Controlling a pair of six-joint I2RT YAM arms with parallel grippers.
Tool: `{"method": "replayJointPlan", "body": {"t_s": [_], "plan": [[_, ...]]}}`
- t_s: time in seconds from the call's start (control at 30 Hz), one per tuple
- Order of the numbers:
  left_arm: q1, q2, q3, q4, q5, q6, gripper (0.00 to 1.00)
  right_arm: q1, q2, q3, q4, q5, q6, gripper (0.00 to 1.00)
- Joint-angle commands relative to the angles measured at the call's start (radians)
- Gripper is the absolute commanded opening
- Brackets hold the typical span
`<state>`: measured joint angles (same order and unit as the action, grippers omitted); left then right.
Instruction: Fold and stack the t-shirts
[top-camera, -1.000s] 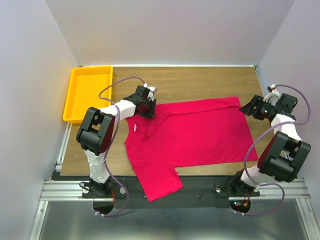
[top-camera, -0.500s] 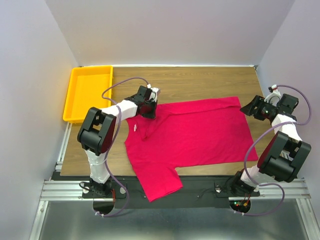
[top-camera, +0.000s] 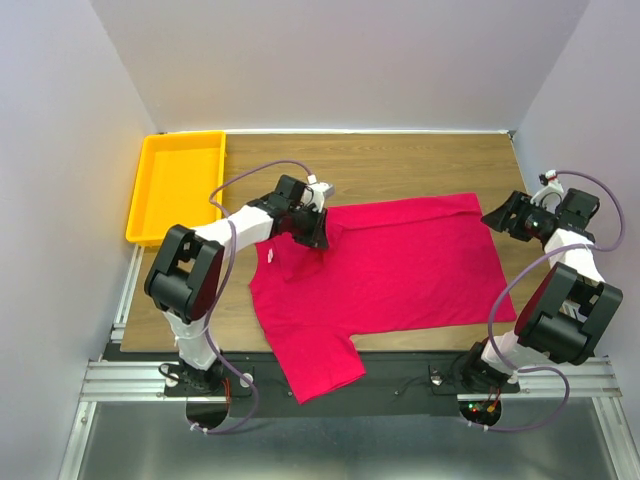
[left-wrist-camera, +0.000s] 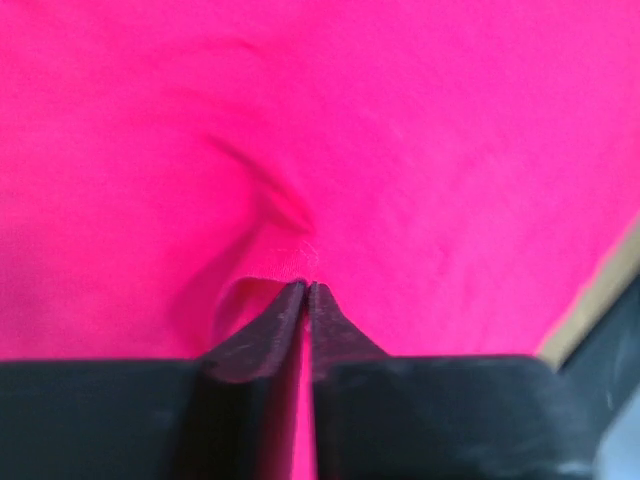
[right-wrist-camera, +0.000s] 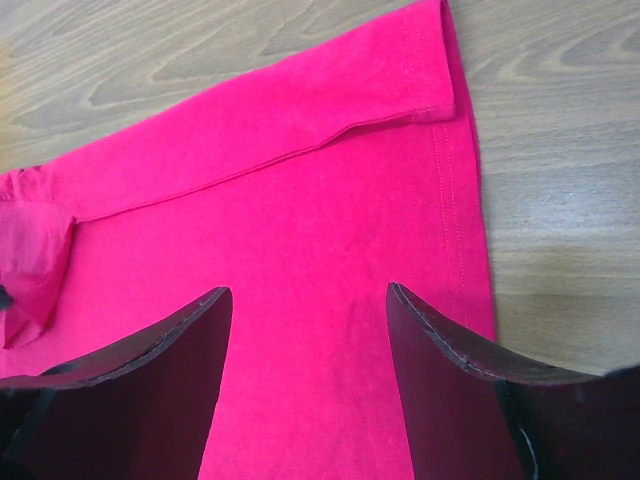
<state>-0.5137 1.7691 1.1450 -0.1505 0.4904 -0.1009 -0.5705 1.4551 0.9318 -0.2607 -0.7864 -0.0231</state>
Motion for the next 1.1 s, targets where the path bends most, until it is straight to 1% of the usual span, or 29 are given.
{"method": "replayJointPlan", "body": {"t_s": [0.0,0.03,0.07,0.13,0.23,0.3,0.4,0.43,0.5,0.53,0.57,0.6,0.63,0.67,0.73,0.9,1.07], "plan": [[-0.032,0.029,-0.013,-0.041,0.184,0.061,0.27,-0.015,-0.03,-0.001,0.017,-0.02,-0.011,0.69],[-0.046,0.042,-0.01,-0.052,0.219,0.07,0.42,-0.019,-0.03,-0.001,0.017,-0.02,-0.009,0.69],[-0.046,0.043,-0.008,-0.06,0.227,0.076,0.49,-0.019,-0.03,-0.001,0.017,-0.022,-0.008,0.69],[-0.055,0.03,-0.007,-0.06,0.237,0.087,0.52,-0.02,-0.032,-0.001,0.017,-0.022,-0.008,0.69],[-0.055,-0.048,-0.008,-0.038,0.24,0.095,0.56,-0.023,-0.033,-0.001,0.017,-0.022,-0.011,0.69],[-0.057,-0.137,-0.014,-0.009,0.231,0.095,0.57,-0.023,-0.032,-0.001,0.017,-0.022,-0.009,0.69],[-0.055,-0.249,-0.04,0.05,0.089,0.066,0.58,-0.026,-0.03,-0.001,0.017,-0.022,-0.014,0.69],[-0.055,-0.285,-0.065,0.063,-0.059,0.044,0.58,-0.026,-0.03,-0.001,0.017,-0.024,-0.014,0.69],[-0.049,-0.295,-0.083,0.081,-0.165,0.011,0.57,-0.026,-0.03,-0.001,0.018,-0.025,-0.012,0.69],[-0.04,-0.289,-0.088,0.08,-0.227,0.0,0.49,-0.026,-0.029,-0.001,0.017,-0.027,-0.012,0.69],[-0.036,-0.257,-0.087,0.077,-0.24,-0.008,0.42,-0.026,-0.027,-0.001,0.017,-0.028,-0.012,0.69],[-0.036,-0.232,-0.077,0.054,-0.251,-0.014,0.31,-0.026,-0.027,-0.002,0.017,-0.028,-0.014,0.69],[-0.036,-0.208,-0.058,0.042,-0.278,-0.014,0.11,-0.026,-0.025,-0.001,0.017,-0.028,-0.014,0.69],[-0.036,-0.156,-0.05,0.034,-0.282,-0.016,0.06,-0.026,-0.027,-0.001,0.017,-0.03,-0.012,0.69],[-0.037,-0.1,-0.041,0.034,-0.289,-0.019,0.05,-0.026,-0.03,-0.002,0.017,-0.028,-0.012,0.69],[-0.039,-0.036,-0.027,0.066,-0.276,-0.025,0.03,-0.028,-0.032,-0.007,0.017,-0.03,-0.015,0.69],[-0.051,0.001,-0.025,0.083,-0.188,-0.01,0.03,-0.031,-0.029,-0.007,0.017,-0.03,-0.015,0.69]]}}
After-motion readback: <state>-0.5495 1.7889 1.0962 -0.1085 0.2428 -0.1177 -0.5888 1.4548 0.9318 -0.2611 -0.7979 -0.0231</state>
